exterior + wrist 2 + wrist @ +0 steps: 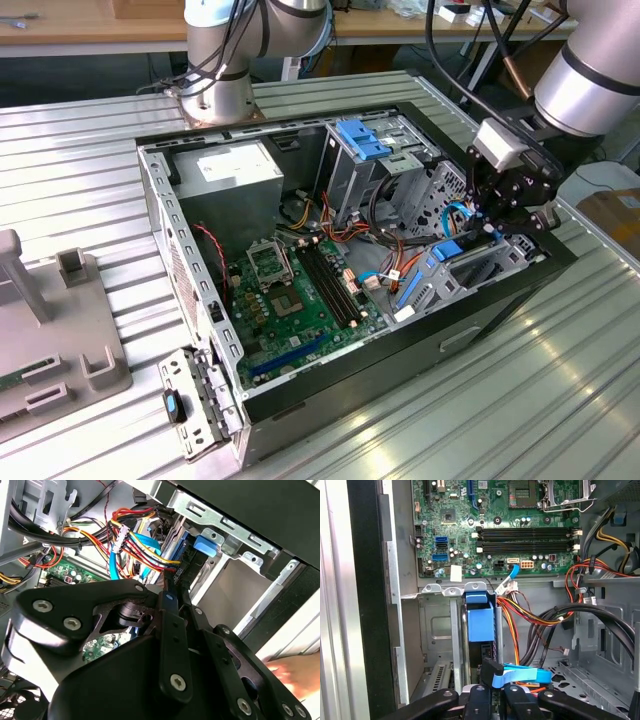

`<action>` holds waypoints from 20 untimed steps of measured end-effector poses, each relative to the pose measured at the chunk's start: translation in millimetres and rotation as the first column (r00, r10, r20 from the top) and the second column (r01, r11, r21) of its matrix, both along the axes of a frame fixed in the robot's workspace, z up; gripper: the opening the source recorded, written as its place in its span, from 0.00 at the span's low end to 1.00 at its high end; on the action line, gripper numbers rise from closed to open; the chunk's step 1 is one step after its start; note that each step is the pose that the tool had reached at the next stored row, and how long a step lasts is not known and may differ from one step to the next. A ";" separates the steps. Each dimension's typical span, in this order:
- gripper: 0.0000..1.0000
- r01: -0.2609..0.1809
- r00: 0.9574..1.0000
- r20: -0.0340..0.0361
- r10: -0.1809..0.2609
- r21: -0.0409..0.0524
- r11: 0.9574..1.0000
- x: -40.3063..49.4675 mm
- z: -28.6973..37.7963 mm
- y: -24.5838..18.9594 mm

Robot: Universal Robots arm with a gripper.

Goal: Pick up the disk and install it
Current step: 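Insert the first disk wire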

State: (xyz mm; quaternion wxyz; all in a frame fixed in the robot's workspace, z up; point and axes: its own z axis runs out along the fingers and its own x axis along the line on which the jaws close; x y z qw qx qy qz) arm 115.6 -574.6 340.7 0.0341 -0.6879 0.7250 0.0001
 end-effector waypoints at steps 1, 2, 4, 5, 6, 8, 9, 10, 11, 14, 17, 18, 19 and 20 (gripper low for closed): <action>0.16 0.000 1.000 0.000 0.000 0.000 1.000 0.0 0.0 0.0; 0.16 0.000 1.000 0.000 0.000 0.000 1.000 0.0 0.0 0.0; 0.16 0.000 1.000 0.000 0.000 0.000 1.000 0.0 0.0 0.0; 0.16 0.000 1.000 0.000 0.000 0.000 1.000 0.0 0.0 0.0; 0.16 0.000 1.000 0.000 0.000 0.000 1.000 0.0 -0.1 0.0; 0.16 0.005 1.000 0.000 -0.005 0.000 1.000 0.1 0.0 0.0; 0.16 0.005 1.000 0.000 -0.005 0.000 1.000 0.1 0.0 0.0; 0.16 0.005 1.000 0.000 -0.005 0.000 1.000 0.1 0.0 0.0; 0.16 0.005 1.000 0.000 -0.005 0.000 1.000 0.2 0.0 0.0; 0.16 0.005 1.000 -0.012 -0.005 0.000 1.000 0.5 0.1 0.1; 0.16 0.005 1.000 -0.023 -0.005 0.000 1.000 0.4 0.0 0.0; 0.16 0.005 1.000 -0.023 -0.005 0.000 1.000 0.4 0.0 0.0; 0.16 0.005 1.000 -0.023 -0.005 0.000 1.000 0.4 0.0 0.0; 0.16 0.005 1.000 -0.023 -0.005 0.000 1.000 0.4 0.0 0.0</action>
